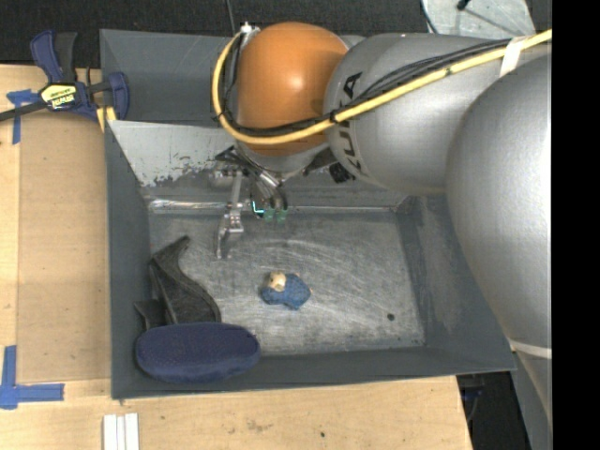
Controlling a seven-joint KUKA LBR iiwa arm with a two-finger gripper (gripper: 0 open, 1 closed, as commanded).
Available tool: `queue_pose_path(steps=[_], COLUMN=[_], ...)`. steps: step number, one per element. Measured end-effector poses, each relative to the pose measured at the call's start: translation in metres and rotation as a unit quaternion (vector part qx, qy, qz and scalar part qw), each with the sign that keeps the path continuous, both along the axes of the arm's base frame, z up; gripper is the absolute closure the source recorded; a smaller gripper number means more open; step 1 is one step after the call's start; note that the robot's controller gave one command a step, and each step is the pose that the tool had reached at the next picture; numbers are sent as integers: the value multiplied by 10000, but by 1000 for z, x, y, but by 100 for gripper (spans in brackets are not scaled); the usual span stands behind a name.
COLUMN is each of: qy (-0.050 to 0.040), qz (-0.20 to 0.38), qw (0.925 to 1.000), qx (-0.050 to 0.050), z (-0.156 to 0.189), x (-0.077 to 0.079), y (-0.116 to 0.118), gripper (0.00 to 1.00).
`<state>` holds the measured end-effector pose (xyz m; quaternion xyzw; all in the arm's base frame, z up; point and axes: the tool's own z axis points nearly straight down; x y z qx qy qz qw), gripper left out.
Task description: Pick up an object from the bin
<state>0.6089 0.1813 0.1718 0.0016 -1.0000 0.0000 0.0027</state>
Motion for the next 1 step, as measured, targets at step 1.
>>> queue_pose_path(steps=[1], qy=[-13], qz=[1256], qw=[9921], qx=[-4], z=[-81], x=[-41], y=[-85], gripper=[0])
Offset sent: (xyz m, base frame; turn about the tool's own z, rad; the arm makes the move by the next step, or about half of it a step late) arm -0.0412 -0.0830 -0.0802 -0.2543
